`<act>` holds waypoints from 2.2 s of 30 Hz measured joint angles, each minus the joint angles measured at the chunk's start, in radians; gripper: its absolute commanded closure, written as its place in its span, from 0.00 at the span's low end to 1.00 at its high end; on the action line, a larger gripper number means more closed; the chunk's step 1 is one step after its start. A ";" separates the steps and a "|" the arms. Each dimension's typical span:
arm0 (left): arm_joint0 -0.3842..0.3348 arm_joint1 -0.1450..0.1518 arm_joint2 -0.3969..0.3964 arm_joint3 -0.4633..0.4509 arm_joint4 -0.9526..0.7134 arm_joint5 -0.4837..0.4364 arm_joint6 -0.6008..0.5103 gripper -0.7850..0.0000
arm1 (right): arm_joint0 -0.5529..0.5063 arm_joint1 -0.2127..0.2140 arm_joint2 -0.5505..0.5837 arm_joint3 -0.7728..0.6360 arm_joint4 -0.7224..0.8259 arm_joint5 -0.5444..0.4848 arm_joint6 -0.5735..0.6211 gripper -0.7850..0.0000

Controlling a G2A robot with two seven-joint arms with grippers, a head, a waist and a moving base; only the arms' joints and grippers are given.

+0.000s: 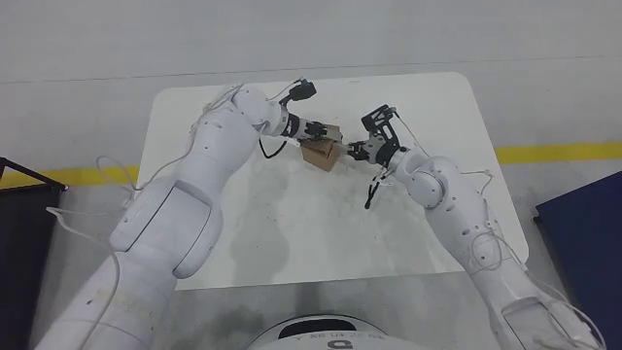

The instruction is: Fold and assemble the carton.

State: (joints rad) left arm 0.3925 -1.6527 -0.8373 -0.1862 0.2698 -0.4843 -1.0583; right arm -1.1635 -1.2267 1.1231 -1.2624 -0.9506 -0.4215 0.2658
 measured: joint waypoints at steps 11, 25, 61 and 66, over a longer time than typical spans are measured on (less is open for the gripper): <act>-0.003 -0.003 0.004 0.003 0.012 0.010 -0.006 0.05 | -0.039 0.016 0.044 -0.046 -0.017 -0.026 0.033 0.00; -0.004 -0.004 0.005 0.003 0.015 0.013 -0.008 0.09 | -0.067 0.028 0.089 -0.080 -0.010 -0.044 0.043 0.00; -0.010 0.054 -0.182 0.041 -0.346 -0.135 -0.025 0.00 | -0.060 0.031 0.146 -0.062 0.140 -0.053 -0.004 0.00; 0.035 0.075 -0.211 -0.015 -0.389 -0.200 -0.056 0.00 | -0.067 0.033 0.161 -0.055 0.220 -0.130 -0.014 0.00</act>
State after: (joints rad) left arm 0.4278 -1.5776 -1.0480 -0.2015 -0.1192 -0.6841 -1.1146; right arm -1.2305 -1.1936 1.2842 -1.3173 -0.7310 -0.5516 0.2523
